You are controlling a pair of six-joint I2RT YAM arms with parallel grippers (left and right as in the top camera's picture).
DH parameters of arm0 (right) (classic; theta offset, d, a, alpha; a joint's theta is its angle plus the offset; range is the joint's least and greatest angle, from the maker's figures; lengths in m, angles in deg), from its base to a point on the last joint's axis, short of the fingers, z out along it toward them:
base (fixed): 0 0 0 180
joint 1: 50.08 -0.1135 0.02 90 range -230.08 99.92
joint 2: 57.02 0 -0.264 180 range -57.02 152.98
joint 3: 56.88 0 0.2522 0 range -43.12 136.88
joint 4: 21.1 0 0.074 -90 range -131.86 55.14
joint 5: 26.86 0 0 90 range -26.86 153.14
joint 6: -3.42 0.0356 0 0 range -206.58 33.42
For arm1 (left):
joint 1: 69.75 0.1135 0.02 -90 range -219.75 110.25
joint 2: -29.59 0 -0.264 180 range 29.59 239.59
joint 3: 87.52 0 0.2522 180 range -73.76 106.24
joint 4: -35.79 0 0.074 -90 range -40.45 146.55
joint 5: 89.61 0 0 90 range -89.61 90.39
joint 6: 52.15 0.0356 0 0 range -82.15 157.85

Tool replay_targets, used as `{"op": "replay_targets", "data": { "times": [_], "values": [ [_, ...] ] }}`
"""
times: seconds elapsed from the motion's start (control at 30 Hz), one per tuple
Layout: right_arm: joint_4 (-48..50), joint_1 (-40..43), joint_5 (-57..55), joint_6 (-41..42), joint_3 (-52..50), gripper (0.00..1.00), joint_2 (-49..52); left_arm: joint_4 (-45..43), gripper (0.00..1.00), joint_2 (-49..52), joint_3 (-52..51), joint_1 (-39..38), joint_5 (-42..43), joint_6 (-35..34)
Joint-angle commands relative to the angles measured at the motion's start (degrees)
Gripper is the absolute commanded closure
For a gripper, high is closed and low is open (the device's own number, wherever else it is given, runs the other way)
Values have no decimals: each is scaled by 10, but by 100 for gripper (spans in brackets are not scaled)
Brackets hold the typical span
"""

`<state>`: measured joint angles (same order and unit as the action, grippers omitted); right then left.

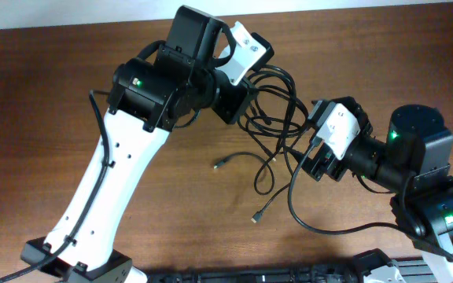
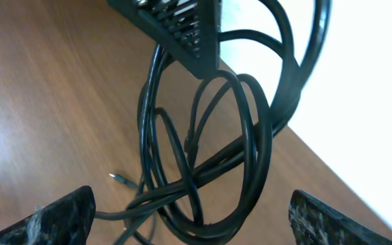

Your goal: Untangle cables

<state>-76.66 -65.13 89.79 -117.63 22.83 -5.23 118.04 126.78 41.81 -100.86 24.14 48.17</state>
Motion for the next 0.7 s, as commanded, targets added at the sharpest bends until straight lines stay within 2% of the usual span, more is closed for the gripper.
{"op": "replay_targets", "data": {
  "times": [0.0, 0.17, 0.2, 0.23, 0.3, 0.4, 0.43, 0.57, 0.67],
  "values": [
    [2, -2, -44, -47, 4, 11, 1, 5, 100, -10, 12, -13, 61, 22],
    [2, -2, -77, -47, 4, 11, 11, 5, 100, -10, 12, -36, 65, 22],
    [2, -2, -77, -47, 4, 14, 13, 5, 100, -10, 12, -40, 65, 22],
    [2, -2, -79, -47, 4, 20, 14, 4, 100, -10, 12, -44, 65, 22],
    [2, -2, -82, -47, 4, 37, 16, 1, 100, -10, 12, -49, 65, 22],
    [1, -2, -99, -47, 4, 72, 16, -2, 100, -10, 12, -49, 65, 21],
    [0, -2, -108, -47, 4, 80, 16, -4, 100, -10, 12, -49, 65, 16],
    [-1, -2, -111, -45, 4, 96, 16, -5, 100, -10, 12, -49, 61, 15],
    [-1, -2, -111, -37, 4, 96, 16, -8, 100, -10, 12, -49, 23, -18]
  ]
}}
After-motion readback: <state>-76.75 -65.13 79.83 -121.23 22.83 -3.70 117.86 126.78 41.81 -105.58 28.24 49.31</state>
